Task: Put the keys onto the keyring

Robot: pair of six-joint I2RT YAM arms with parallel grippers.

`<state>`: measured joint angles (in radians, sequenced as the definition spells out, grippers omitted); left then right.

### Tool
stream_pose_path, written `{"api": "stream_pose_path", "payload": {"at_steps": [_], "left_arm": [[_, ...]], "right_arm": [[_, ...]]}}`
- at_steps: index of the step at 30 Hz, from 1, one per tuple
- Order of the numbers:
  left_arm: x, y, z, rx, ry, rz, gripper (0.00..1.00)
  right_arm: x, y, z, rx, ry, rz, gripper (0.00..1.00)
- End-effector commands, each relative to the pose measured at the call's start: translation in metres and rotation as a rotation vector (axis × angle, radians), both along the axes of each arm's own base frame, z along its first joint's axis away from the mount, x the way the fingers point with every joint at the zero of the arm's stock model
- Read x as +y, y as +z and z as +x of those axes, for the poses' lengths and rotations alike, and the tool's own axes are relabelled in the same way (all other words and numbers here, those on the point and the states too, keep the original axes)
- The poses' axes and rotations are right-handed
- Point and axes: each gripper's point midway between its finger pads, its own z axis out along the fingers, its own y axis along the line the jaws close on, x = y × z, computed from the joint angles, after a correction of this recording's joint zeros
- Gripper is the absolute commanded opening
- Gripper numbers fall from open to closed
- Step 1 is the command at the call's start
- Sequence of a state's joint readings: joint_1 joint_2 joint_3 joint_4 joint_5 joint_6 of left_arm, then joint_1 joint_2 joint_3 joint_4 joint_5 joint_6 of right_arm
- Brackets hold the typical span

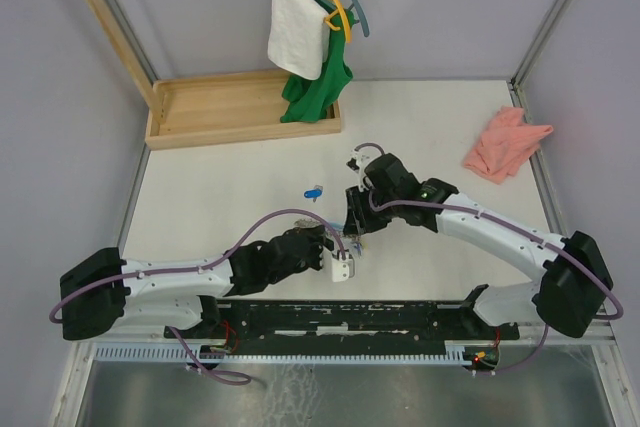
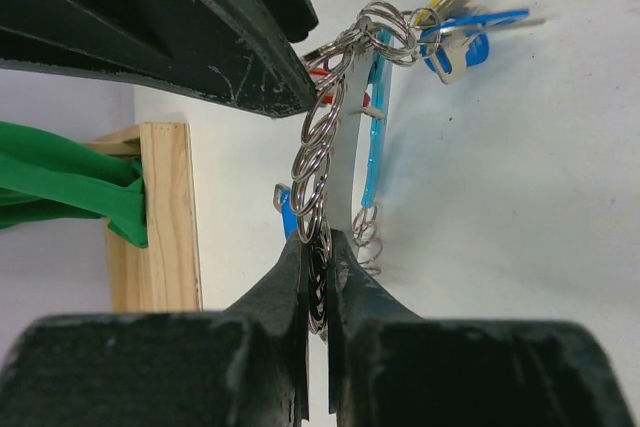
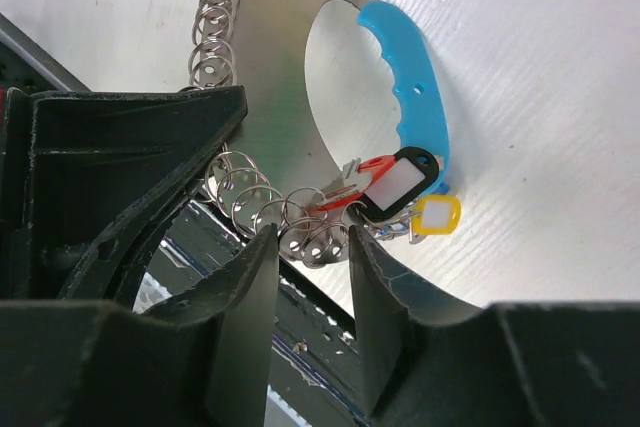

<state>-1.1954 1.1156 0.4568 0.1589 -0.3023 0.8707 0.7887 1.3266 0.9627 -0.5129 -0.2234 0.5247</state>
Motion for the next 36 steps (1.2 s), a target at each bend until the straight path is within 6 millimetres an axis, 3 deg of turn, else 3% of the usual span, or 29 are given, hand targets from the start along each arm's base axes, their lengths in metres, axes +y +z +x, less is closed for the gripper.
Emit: {"api": "stream_pose_path", "payload": {"at_steps": [1,5,9,15,18,22,28,32,36], "left_arm": [[-0.013,0.033,0.006,-0.074,-0.008,-0.079,0.03],[-0.011,0.03,0.007,-0.073,0.005,-0.072,0.03],[-0.012,0.029,0.006,-0.064,-0.002,-0.076,0.03],[-0.014,0.027,0.005,-0.056,-0.01,-0.077,0.03],[-0.014,0.026,0.005,-0.054,-0.01,-0.076,0.03],[-0.015,0.028,0.005,-0.047,0.003,-0.091,0.03],[-0.014,0.028,0.005,-0.018,0.032,-0.135,0.03],[-0.016,0.028,0.005,0.005,0.046,-0.157,0.03],[-0.017,0.032,0.004,0.029,0.06,-0.183,0.03]], "right_arm": [[-0.031,0.003,0.017,-0.084,-0.081,-0.162,0.39],[-0.062,0.005,0.017,-0.13,-0.148,-0.257,0.36],[-0.074,0.006,0.014,-0.138,-0.168,-0.297,0.33],[-0.036,0.037,0.011,-0.137,-0.164,-0.034,0.41],[-0.026,0.037,0.012,-0.11,-0.196,0.033,0.42],[-0.025,0.028,0.011,-0.093,-0.231,0.071,0.44],[-0.033,0.028,0.004,-0.225,-0.118,0.091,0.45],[-0.028,0.031,-0.006,-0.273,-0.033,0.163,0.45],[-0.031,0.017,-0.014,-0.308,0.022,0.177,0.45]]}}
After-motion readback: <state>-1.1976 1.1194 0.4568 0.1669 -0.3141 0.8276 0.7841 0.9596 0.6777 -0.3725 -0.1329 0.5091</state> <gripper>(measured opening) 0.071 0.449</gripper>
